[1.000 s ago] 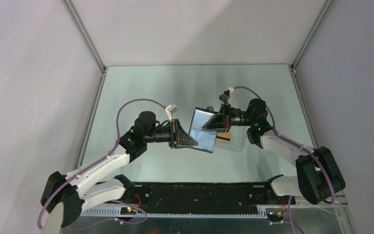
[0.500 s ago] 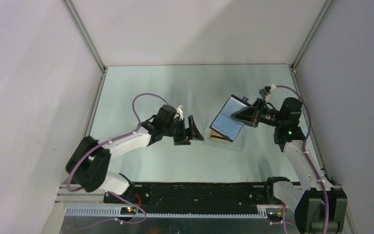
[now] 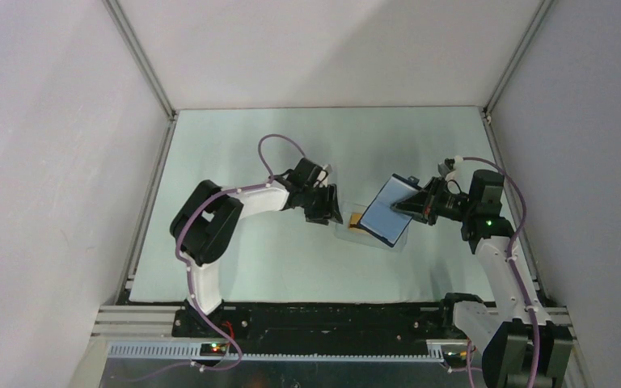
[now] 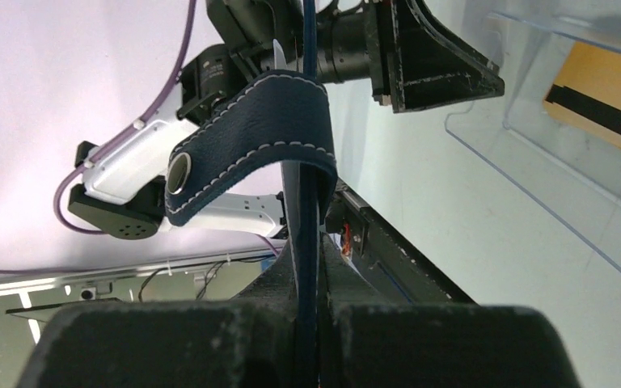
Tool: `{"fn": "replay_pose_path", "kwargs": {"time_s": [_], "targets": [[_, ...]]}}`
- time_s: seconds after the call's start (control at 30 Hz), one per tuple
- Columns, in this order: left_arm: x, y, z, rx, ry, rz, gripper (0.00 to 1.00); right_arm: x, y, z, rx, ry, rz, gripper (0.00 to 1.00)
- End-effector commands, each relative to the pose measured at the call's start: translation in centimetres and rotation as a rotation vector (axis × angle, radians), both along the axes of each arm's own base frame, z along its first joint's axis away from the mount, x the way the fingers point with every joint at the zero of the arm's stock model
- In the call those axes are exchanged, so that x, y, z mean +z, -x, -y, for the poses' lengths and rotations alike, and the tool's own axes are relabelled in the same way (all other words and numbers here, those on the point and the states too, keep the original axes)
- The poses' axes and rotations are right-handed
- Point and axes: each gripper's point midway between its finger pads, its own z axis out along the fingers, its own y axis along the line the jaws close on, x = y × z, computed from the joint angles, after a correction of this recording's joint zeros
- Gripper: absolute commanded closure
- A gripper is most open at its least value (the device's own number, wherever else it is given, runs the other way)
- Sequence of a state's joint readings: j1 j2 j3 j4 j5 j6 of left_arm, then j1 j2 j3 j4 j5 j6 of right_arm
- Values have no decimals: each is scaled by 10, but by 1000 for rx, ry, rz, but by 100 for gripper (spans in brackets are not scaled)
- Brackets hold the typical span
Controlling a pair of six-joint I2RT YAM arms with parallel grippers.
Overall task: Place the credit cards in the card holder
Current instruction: Move the storage box to the center of the board.
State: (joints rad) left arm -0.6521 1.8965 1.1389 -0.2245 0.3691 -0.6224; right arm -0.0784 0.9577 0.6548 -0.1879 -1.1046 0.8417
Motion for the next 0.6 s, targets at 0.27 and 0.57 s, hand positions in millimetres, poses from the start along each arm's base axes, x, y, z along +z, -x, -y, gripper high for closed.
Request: {"fn": "replay_pose_path", "kwargs": {"time_s": [0.27,0.57], "targets": [[-8,-18,-18,94,-81,28,99,-8,-8,8,-64,95,23,100],[-10,-14,-83,293,-129,-7,100,-23,-15,2,-127,133,-1,100]]}}
